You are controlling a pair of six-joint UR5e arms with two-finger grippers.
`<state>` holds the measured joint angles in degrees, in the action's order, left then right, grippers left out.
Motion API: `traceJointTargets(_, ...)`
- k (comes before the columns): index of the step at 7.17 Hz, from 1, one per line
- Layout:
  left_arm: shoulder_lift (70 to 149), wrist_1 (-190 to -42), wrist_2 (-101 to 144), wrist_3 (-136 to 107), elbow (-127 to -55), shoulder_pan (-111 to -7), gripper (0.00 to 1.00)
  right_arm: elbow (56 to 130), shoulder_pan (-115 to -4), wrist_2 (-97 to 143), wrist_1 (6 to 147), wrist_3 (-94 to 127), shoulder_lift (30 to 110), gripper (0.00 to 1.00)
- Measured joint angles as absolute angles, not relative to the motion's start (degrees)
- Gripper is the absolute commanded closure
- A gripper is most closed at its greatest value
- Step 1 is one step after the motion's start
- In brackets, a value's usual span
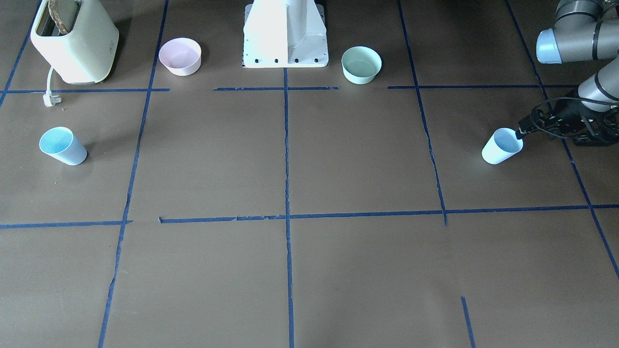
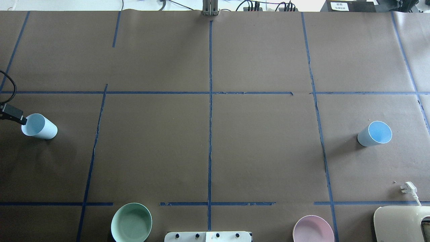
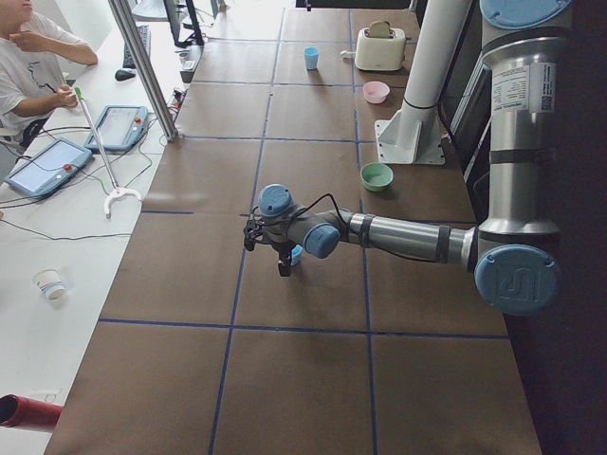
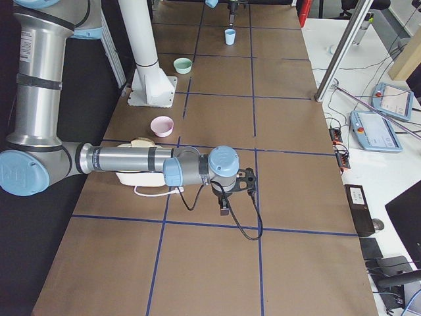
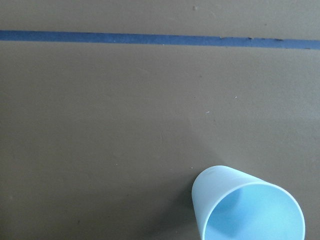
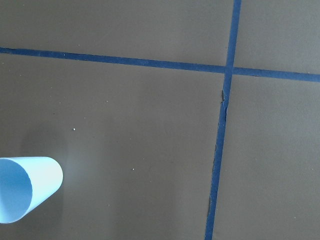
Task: Stack blue cups with both arms
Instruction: 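Lower the left gripper onto the light-blue cup and close it, then carry the light-blue cup with the left gripper to the table center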
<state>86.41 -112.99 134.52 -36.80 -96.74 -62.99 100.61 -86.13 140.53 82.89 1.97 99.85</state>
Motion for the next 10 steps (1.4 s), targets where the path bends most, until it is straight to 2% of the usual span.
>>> traceJointTargets(1, 87.14, -114.47, 134.43, -36.98, -94.97, -62.3, 0.1, 100.58, -86.13, 140.52, 82.86, 1.96, 99.86, 0.0)
traceJointTargets(3, 88.11, -117.85, 134.41, -37.81, -91.96, -61.37, 0.86, 100.55, -86.13, 140.46, 82.87, 1.94, 99.91, 0.0)
traceJointTargets(5, 88.59, -118.71, 134.64, -38.25, -91.43, -60.8, 0.98, 100.55, -86.13, 140.43, 82.82, 1.93, 99.88, 0.0)
traceJointTargets(8, 89.52, -118.83, 134.77, -39.89, -93.24, -59.46, 1.0, 99.75, -86.04, 140.28, 82.73, 1.73, 99.69, 0.0)
traceJointTargets(10, 92.73, -118.18, 134.74, -52.9, -102.17, -57.02, 1.0, 99.09, -85.98, 140.29, 82.44, 1.56, 99.7, 0.0)
